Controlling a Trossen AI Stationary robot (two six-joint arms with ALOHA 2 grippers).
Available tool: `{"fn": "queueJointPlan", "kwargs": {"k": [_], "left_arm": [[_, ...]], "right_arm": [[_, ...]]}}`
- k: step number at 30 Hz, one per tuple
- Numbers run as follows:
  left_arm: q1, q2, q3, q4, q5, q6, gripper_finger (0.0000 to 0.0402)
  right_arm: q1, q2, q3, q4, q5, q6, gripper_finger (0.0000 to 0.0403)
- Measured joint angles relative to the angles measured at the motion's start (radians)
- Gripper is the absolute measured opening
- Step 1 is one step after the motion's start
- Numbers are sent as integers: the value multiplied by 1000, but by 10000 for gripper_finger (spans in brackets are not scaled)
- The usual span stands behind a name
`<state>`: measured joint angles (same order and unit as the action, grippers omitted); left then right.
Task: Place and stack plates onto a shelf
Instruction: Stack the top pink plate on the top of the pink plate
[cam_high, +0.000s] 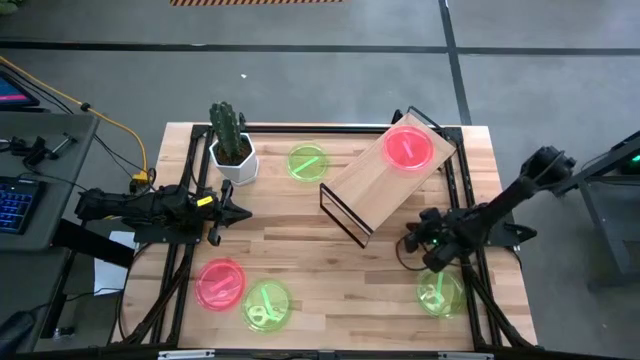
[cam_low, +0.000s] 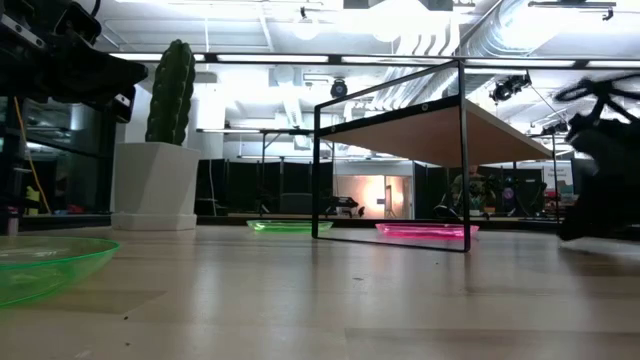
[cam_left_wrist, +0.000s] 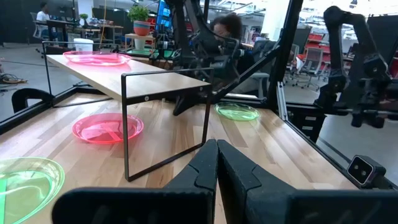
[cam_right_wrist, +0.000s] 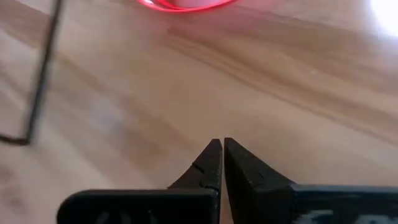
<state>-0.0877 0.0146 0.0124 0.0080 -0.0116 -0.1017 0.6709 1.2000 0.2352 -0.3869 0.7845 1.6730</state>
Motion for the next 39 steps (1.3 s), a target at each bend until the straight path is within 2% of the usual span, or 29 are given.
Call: {"fn": "queueJointPlan", "kwargs": {"k": [2, 7, 12, 18, 28, 34, 39], "left_arm": [[0, 0, 0, 0, 0, 0, 1], [0, 0, 0, 0, 0, 0, 1], [0, 0, 0, 0, 0, 0, 1], [0, 0, 0, 0, 0, 0, 1], [0, 0, 0, 0, 0, 0, 1], [0, 0, 0, 0, 0, 0, 1], [0, 0, 0, 0, 0, 0, 1]], "right_arm": [[-25, 58, 0, 17, 9, -16, 0], [-74, 182, 0, 114, 134, -46, 0], [-132, 302, 1, 252, 178, -85, 0], [-164, 436, 0, 446, 340, -79, 0], [-201, 613, 0, 624, 501, -91, 0], [-251, 652, 0, 684, 516, -143, 0], [-321, 655, 1, 741, 454, -276, 0]]}}
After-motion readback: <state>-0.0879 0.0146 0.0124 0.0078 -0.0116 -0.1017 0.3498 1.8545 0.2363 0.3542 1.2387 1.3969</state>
